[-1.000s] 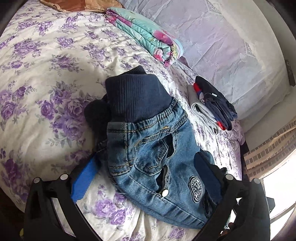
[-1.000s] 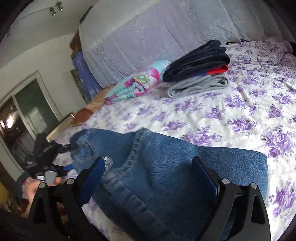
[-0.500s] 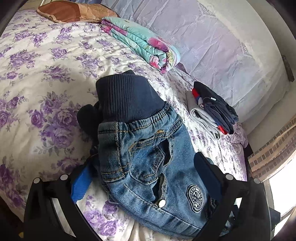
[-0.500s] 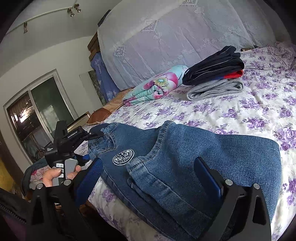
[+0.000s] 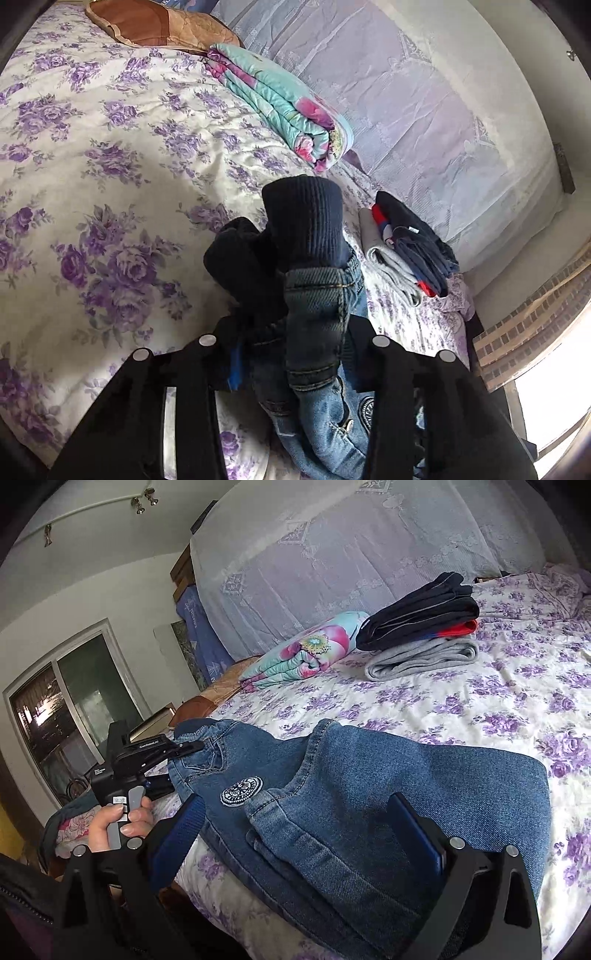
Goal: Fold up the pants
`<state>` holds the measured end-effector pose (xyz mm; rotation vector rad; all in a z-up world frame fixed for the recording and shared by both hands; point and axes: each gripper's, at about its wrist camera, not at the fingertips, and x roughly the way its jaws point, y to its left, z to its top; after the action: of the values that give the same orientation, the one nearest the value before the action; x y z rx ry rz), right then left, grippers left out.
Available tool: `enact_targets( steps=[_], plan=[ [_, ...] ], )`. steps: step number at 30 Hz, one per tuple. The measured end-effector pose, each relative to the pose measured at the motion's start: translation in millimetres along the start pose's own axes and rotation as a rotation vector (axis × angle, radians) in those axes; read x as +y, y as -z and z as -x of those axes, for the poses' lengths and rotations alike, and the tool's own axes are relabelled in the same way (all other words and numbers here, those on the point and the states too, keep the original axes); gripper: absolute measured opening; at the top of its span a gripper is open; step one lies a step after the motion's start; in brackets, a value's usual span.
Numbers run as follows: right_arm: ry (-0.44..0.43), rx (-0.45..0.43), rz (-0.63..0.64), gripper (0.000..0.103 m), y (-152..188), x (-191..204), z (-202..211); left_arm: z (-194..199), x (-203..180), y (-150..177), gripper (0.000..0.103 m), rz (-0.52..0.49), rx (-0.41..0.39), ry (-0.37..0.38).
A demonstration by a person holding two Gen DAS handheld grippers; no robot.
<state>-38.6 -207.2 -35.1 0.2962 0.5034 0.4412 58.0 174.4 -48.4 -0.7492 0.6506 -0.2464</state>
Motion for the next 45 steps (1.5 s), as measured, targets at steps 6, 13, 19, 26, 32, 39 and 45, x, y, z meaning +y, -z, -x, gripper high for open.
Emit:
enact_targets(
  steps=[6,13,19,26,32,39,45],
  plan=[
    [0.023,-0.023,-0.036,0.099,-3,-8,10,14,-22,5,0.039,-0.068,-0.027,0.001],
    [0.042,-0.035,-0.103,0.099,-3,-21,21,-15,14,1,0.065,0.085,0.054,-0.022],
    [0.090,-0.091,-0.151,0.099,-8,-43,51,14,-37,3,0.039,-0.115,-0.045,0.001],
    [0.226,-0.258,-0.231,0.099,-17,-86,124,48,-186,61,0.035,-0.602,-0.029,0.136],
    [0.366,-0.341,-0.271,0.099,-11,-115,174,6,-278,197,0.035,-1.066,0.205,0.197],
    [0.304,-0.221,-0.343,0.099,3,-130,160,-33,-276,277,0.036,-1.313,0.197,0.083],
    [-0.080,-0.027,-0.403,0.099,-22,-116,114,-12,-287,237,0.051,-1.235,0.252,0.103]
  ],
)
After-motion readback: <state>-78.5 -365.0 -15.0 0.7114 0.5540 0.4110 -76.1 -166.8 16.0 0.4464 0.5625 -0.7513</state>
